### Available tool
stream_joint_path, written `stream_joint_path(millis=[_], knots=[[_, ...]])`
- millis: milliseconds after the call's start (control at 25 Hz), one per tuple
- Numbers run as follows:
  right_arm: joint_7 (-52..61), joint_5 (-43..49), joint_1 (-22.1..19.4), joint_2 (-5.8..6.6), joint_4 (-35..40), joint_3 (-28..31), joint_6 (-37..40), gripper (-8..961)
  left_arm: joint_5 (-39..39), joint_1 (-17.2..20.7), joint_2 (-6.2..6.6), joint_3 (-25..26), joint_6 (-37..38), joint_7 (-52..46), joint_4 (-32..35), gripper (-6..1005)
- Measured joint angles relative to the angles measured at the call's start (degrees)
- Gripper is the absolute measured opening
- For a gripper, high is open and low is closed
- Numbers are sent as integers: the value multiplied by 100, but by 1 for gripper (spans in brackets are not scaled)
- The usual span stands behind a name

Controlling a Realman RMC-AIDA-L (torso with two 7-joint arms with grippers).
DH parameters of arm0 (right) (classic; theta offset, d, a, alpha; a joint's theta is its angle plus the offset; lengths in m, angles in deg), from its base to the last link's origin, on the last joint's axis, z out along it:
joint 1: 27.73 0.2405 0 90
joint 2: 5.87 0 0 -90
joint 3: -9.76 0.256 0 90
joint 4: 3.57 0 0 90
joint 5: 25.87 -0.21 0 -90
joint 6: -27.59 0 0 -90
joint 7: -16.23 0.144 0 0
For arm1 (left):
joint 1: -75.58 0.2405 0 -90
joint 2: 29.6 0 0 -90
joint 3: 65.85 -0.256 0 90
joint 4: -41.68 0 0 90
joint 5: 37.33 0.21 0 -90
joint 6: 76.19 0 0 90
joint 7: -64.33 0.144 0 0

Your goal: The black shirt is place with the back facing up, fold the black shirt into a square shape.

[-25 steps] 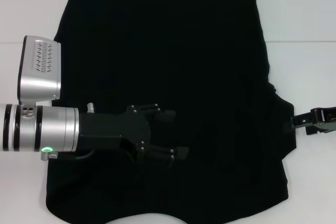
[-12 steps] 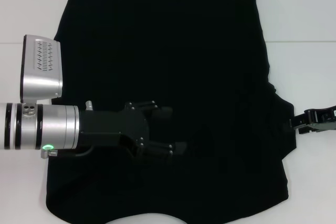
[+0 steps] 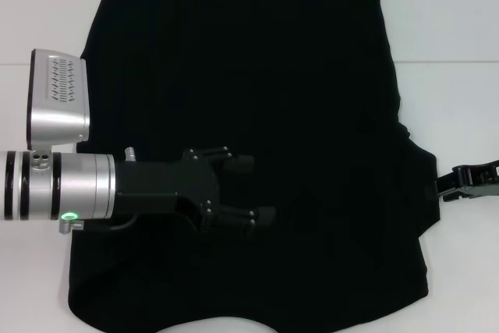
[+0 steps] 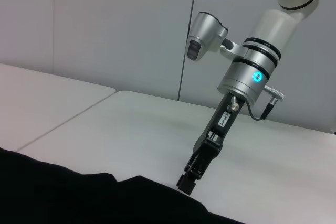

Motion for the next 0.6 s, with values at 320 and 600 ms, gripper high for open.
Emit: stream_joint_path(millis=[320,600], knots=[[1,0,-8,-60,0,-8,-76,418,-1,-5,0,3,-8,0,-4,937],[5,-2,1,-140,-8,-18,-193,420,19,-5,0,3,-25,4,-9,936]])
